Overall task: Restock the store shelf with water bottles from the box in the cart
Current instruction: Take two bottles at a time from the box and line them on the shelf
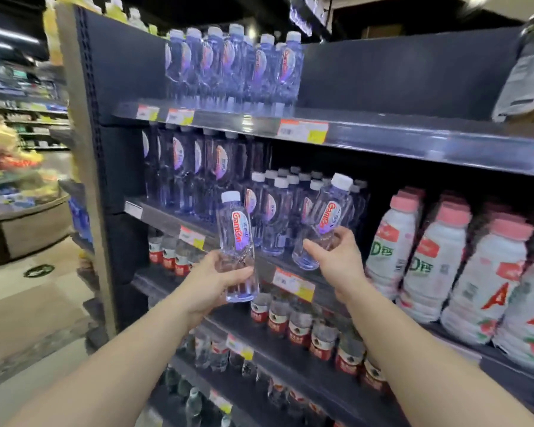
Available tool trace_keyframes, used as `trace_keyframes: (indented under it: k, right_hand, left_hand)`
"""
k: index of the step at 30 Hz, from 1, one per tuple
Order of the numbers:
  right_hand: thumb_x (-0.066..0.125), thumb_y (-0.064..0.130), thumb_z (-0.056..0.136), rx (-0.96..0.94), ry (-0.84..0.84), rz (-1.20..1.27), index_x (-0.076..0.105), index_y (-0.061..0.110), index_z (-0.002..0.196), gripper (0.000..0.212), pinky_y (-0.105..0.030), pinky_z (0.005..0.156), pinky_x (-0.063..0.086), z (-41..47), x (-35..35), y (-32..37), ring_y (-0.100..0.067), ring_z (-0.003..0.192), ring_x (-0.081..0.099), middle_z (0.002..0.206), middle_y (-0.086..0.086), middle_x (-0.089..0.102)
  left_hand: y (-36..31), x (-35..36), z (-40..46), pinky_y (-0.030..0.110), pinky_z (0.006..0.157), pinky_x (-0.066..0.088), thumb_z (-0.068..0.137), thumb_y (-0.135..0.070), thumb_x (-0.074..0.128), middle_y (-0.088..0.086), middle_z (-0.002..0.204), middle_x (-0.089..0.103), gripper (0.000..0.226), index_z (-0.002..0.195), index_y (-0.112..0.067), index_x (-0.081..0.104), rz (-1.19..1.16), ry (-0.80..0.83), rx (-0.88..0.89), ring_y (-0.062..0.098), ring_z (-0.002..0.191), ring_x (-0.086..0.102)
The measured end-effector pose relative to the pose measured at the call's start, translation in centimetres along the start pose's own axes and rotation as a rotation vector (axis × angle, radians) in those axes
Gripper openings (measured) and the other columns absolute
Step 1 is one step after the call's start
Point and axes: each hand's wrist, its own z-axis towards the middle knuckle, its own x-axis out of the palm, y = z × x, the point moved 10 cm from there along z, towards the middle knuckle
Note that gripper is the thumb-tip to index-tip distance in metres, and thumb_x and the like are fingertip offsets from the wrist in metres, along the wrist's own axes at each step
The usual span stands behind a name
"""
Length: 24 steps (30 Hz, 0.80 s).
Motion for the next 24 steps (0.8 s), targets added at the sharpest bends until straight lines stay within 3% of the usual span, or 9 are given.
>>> trace_keyframes:
  k: [5,11,13,15,17,21,24]
  right_hand:
    - [0.076,0.029,0.079,0.022,-0.203,-0.178,0.047,0.013,0.123,0.056,-0.032,0.086,0.046,2.2,1.9,-1.1,-0.023,0.102,0.060,0.117,-0.005,0.062]
    - [0.072,0.030,0.085,0.134,-0.320,-0.315,0.039,0.015,0.143,0.069,-0.025,0.090,0.038,2.2,4.2,-2.0,-0.022,0.123,0.052,0.137,-0.003,0.053]
    - [0.072,0.031,0.085,0.170,-0.358,-0.322,0.038,0.017,0.141,0.067,-0.026,0.088,0.038,2.1,4.3,-2.1,-0.022,0.122,0.052,0.138,-0.003,0.052]
    - [0.071,0.037,0.084,0.217,-0.367,-0.368,0.039,0.018,0.138,0.066,-0.027,0.085,0.040,1.9,4.3,-2.4,-0.022,0.117,0.054,0.135,-0.003,0.053]
    - [0.072,0.043,0.082,0.281,-0.354,-0.462,0.039,0.019,0.137,0.069,-0.031,0.083,0.044,1.6,4.3,-2.8,-0.022,0.112,0.056,0.129,-0.002,0.056]
    - [0.070,0.046,0.082,0.366,-0.340,-0.614,0.042,0.020,0.135,0.066,-0.033,0.076,0.045,1.1,4.3,-3.7,-0.020,0.090,0.055,0.096,0.004,0.057]
    - [0.070,0.048,0.081,0.374,-0.345,-0.628,0.043,0.020,0.133,0.065,-0.033,0.076,0.044,1.1,4.3,-3.7,-0.020,0.086,0.052,0.082,0.009,0.048]
  left_hand:
    - [-0.2,-0.9,5.9,0.019,0.057,0.045,0.086,-0.003,0.070,0.002,0.100,0.070,0.028,0.108,-0.014,0.055,0.004,0.207,0.009,0.007,0.074,0.067]
    - [-0.6,-1.6,8.8,0.006,0.050,0.045,0.086,0.004,0.066,-0.012,0.086,0.057,0.040,0.083,-0.029,0.045,-0.018,0.416,0.011,-0.017,0.053,0.059]
    - [0.0,-2.1,9.6,0.005,0.050,0.045,0.086,0.005,0.066,-0.010,0.090,0.059,0.039,0.086,-0.028,0.046,-0.006,0.450,-0.007,-0.019,0.055,0.059]
    - [0.8,-2.5,10.4,0.008,0.053,0.048,0.084,0.005,0.068,0.006,0.109,0.069,0.031,0.101,-0.018,0.055,-0.003,0.456,-0.030,-0.006,0.070,0.066]
    - [1.0,-2.5,10.8,0.013,0.056,0.050,0.084,0.004,0.068,0.012,0.118,0.068,0.033,0.108,-0.015,0.056,-0.017,0.463,-0.036,0.006,0.080,0.066]
    - [0.7,-1.9,10.8,0.013,0.054,0.050,0.087,0.001,0.067,-0.014,0.090,0.060,0.036,0.087,-0.030,0.047,-0.034,0.499,-0.039,-0.007,0.063,0.065]
    - [0.4,-1.3,10.8,0.014,0.056,0.050,0.086,-0.003,0.069,-0.014,0.094,0.062,0.035,0.098,-0.030,0.051,-0.004,0.518,-0.048,-0.007,0.068,0.065]
